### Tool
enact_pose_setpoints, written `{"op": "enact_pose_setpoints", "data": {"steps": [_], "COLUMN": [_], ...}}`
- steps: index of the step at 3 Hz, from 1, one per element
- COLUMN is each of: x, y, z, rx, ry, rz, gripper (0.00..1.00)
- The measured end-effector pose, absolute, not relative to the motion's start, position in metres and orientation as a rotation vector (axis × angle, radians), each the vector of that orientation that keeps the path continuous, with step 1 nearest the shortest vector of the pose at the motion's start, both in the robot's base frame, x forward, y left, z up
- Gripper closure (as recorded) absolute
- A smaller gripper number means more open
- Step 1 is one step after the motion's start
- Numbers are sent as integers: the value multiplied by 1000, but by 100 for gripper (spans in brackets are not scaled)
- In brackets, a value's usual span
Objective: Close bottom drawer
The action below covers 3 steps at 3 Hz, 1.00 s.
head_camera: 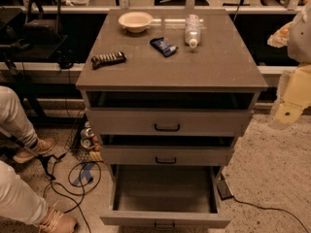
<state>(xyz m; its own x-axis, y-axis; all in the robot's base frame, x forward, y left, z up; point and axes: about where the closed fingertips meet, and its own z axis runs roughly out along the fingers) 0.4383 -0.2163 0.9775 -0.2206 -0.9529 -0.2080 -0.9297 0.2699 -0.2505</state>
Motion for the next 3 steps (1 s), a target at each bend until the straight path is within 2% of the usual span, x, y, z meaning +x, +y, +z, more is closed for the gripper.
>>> {"op": "enact_pose_setpoints", "data": {"steps": [1,2,3], "x": [438,441,443], "y": [-216,-215,-202], "z": [977,932,845], "rx": [-1722,-1679,-1609], "ry": [2228,2293,2389], "rz": [-103,21,245], "gripper": [0,0,0]}}
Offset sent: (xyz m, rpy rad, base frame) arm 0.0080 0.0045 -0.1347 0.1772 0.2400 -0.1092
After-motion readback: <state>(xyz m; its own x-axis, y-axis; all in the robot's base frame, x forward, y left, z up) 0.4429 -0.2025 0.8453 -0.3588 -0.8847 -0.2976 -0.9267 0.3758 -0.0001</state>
